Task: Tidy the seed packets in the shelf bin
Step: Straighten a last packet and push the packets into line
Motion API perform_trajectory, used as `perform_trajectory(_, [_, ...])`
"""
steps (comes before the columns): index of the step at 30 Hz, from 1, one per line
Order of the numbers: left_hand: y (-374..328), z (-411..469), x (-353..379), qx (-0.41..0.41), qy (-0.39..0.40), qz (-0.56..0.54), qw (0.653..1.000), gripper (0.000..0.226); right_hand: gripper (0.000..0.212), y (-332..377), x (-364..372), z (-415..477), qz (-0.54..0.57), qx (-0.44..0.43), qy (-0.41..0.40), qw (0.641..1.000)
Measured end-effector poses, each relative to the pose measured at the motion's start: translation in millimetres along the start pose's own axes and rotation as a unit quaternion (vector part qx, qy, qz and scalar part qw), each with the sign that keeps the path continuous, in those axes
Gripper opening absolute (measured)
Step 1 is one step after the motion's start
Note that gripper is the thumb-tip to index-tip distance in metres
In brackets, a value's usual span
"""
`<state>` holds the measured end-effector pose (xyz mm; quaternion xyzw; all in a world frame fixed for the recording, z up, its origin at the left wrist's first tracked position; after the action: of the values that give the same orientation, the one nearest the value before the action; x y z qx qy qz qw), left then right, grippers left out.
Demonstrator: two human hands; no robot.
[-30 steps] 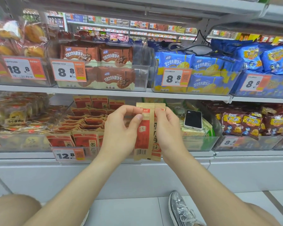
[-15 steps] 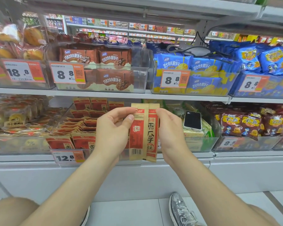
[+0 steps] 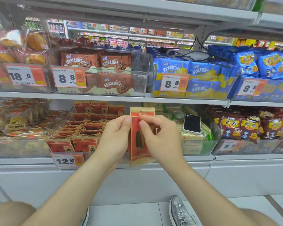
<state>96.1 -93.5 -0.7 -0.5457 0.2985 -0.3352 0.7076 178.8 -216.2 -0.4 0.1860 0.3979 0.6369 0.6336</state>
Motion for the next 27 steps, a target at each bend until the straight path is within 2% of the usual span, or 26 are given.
perform_trajectory(2, [-0.1,0.2,2.1,-0.020,0.003,-0.005,1.000,0.041,0.022,-2.8,-4.1,3.6,-0.038,0.017,-0.060,0.997])
perform_trajectory(4, [-1.2,0.1,3.0,-0.028,-0.001,-0.015,1.000,0.042,0.033,-8.8,-6.0,6.7,-0.031,0.085,-0.078,0.993])
perform_trajectory(5, [-2.0,0.1,2.9,-0.029,-0.002,-0.019,0.999,0.042,0.036,-12.0,-6.1,7.8,-0.014,0.119,-0.068,0.990])
perform_trajectory(7, [-3.4,1.1,2.4,-0.033,-0.003,-0.026,0.999,0.042,0.029,-15.0,-4.7,8.6,0.050,0.163,-0.032,0.985])
perform_trajectory(11, [-7.6,1.6,2.8,-0.044,-0.009,-0.045,0.998,0.042,0.013,-16.3,-6.2,8.3,0.119,0.197,-0.017,0.973])
perform_trajectory(15, [-11.1,0.4,1.4,-0.034,-0.021,-0.038,0.999,0.040,0.013,-9.3,-10.9,9.0,0.202,0.238,-0.010,0.950])
perform_trajectory(20, [-15.6,-0.6,-1.7,-0.072,0.053,0.024,0.996,0.043,0.011,-7.8,-14.2,11.7,0.237,0.241,-0.052,0.940])
perform_trajectory(23, [-15.4,-3.0,-3.1,-0.103,0.129,0.069,0.984,0.033,0.010,-8.1,-18.9,15.1,0.243,0.234,-0.084,0.938])
perform_trajectory(25, [-13.4,-2.9,-4.4,-0.107,0.166,0.053,0.979,0.026,0.010,-9.4,-22.2,17.3,0.225,0.226,-0.081,0.944])
perform_trajectory(27, [-11.1,0.2,-5.2,-0.106,0.165,0.001,0.981,0.028,0.014,-10.9,-24.3,20.4,0.210,0.236,-0.058,0.947])
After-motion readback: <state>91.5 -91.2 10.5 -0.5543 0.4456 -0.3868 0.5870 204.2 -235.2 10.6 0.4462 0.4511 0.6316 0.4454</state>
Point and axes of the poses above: each hand's wrist, its own z-axis towards the middle knuckle, its own x-axis out of the palm, y = z × x, the point moved 2 cm from there along z, towards the middle knuckle, and after that the axes turned 4 degrees about -y, right-handed, at the moved point
